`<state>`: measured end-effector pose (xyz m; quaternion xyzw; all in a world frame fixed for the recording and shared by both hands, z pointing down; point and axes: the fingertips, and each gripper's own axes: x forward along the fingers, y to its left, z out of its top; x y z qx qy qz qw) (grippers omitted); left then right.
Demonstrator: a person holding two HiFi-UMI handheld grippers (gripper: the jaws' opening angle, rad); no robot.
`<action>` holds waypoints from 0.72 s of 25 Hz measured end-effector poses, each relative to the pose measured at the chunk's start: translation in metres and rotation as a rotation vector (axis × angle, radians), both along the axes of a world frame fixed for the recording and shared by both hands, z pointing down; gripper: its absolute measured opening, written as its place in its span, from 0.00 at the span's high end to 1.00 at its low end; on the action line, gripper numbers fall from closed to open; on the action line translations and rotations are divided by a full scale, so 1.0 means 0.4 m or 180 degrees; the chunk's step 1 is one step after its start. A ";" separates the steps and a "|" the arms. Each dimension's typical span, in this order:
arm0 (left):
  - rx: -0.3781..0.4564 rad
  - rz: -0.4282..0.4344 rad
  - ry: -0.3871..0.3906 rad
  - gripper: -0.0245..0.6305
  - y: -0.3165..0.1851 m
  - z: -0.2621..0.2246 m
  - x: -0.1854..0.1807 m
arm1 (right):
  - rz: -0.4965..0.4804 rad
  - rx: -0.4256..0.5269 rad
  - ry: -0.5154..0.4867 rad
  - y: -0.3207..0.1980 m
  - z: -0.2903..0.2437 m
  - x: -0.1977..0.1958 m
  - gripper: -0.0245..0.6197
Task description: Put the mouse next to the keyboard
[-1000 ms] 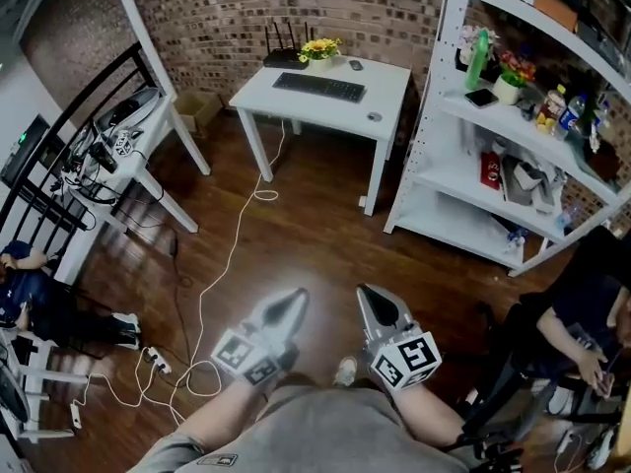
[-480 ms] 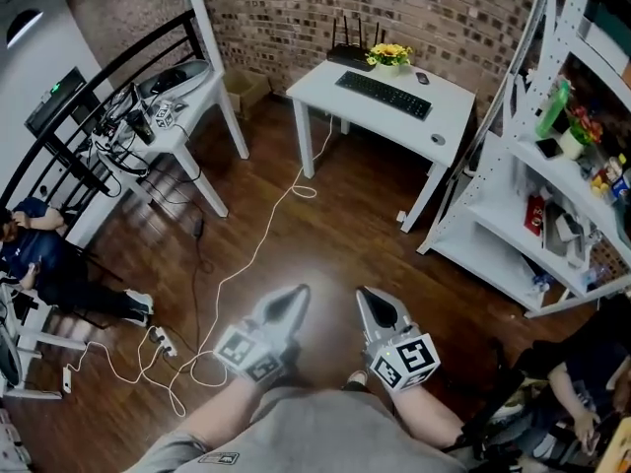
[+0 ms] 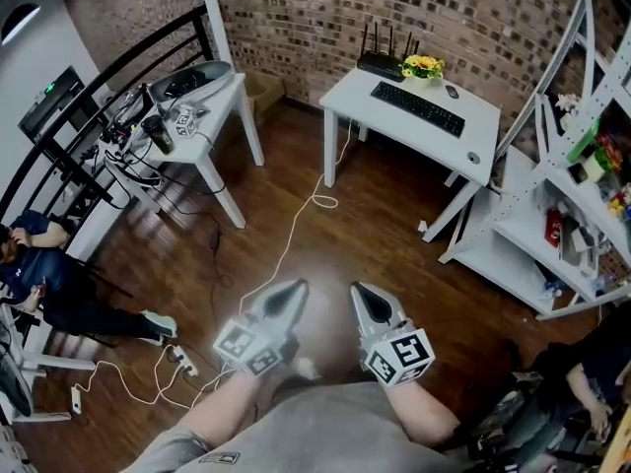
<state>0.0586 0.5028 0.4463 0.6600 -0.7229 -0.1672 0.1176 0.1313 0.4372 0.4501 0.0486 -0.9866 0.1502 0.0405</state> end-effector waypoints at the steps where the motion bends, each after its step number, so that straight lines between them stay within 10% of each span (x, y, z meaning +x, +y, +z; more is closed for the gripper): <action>1: 0.0001 0.0019 0.0004 0.96 0.000 0.007 -0.019 | 0.0024 -0.0001 0.0021 0.001 0.003 -0.016 0.94; 18: -0.0127 0.0604 -0.0112 0.96 -0.453 0.017 -0.259 | 0.0515 0.0045 0.0100 -0.405 0.020 -0.258 0.94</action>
